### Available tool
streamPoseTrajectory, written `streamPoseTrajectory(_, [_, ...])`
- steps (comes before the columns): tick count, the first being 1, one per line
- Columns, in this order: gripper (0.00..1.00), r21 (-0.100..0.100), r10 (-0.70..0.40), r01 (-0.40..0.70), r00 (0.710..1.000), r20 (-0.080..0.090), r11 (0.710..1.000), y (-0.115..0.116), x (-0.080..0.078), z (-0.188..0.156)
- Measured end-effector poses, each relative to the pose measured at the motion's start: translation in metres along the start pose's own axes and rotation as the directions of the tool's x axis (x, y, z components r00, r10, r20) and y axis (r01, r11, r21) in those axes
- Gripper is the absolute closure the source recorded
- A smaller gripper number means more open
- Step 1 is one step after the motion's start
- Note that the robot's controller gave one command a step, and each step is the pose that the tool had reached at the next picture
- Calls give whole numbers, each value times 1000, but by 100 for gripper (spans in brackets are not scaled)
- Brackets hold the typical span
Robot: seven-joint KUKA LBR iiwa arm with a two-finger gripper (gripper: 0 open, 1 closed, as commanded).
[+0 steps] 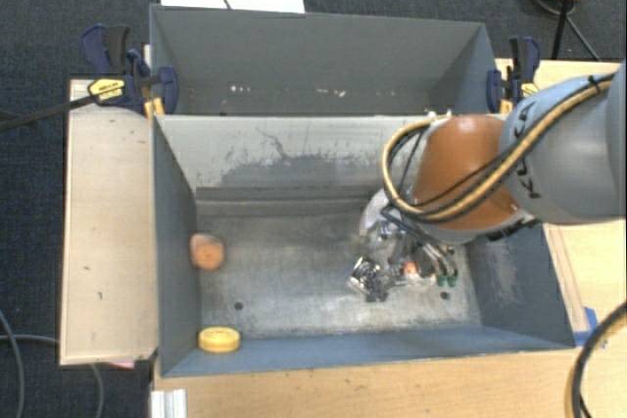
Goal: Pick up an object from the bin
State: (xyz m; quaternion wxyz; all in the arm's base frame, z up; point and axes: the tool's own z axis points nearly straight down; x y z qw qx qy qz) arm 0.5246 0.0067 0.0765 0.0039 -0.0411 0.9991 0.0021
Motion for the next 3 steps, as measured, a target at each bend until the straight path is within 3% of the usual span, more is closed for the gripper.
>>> streamPoseTrajectory(2, [100, 3, 2, -2, 1000, -10, 1000, -1, 2, -20])
streamPoseTrajectory(3, [100, 3, 3, -3, 1000, -7, 1000, -1, 1, -35])
